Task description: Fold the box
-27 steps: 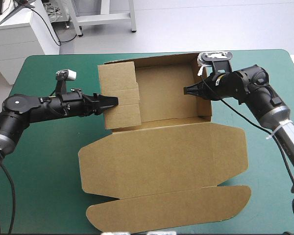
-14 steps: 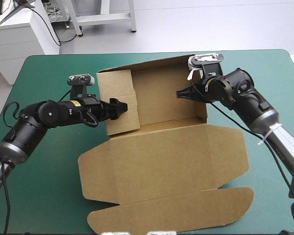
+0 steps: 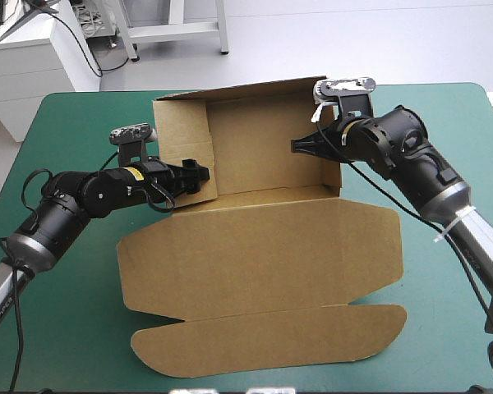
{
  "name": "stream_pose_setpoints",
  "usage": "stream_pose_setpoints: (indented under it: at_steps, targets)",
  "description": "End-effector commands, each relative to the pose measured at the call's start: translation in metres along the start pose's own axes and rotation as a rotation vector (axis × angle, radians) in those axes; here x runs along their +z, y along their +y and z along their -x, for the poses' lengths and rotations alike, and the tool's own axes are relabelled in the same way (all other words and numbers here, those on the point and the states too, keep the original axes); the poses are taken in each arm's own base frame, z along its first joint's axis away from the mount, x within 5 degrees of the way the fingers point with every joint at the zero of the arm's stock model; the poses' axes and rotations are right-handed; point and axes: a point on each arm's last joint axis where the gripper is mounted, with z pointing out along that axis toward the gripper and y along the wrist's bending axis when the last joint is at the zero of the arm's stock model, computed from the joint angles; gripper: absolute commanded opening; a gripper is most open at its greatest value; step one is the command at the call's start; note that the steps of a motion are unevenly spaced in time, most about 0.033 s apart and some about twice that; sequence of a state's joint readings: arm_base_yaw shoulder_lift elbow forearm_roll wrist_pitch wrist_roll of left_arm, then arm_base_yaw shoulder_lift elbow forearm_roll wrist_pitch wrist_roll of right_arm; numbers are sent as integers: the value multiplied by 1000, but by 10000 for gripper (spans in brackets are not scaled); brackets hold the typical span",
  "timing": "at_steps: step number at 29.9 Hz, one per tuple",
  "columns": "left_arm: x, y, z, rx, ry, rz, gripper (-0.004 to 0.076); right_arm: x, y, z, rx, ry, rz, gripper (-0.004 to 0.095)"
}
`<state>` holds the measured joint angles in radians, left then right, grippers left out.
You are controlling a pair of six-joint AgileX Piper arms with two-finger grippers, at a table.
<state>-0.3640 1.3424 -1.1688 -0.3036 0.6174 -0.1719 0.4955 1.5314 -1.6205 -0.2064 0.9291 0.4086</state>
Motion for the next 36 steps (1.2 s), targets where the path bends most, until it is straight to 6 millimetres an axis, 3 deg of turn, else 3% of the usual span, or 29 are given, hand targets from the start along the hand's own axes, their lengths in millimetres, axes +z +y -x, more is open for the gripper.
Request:
stream_pose_setpoints:
  at_steps: [1, 9, 24, 27, 29, 32, 36]
  targets:
    - [-21, -14, 22, 30, -145, -45, 564, -29, -1, 16, 10, -126, 34, -15]
    - [-42, -25, 43, 98, -193, -36, 549, -29, -1, 15, 6, -113, 26, -15]
    - [-27, -21, 37, 105, -106, -16, 512, -29, -2, 13, 7, -96, 19, -15]
    - [-24, -21, 37, 122, -100, -12, 414, -29, -2, 13, 4, -94, 18, -15]
    - [-24, -21, 38, 144, -103, -11, 291, -29, -2, 13, 4, -94, 18, -15]
    - [-25, -22, 40, 144, -122, -16, 22, -29, -2, 13, -3, -92, 17, -15]
    - [-27, -23, 42, 168, -133, -18, -8, -29, -3, 11, -7, -76, 10, -15]
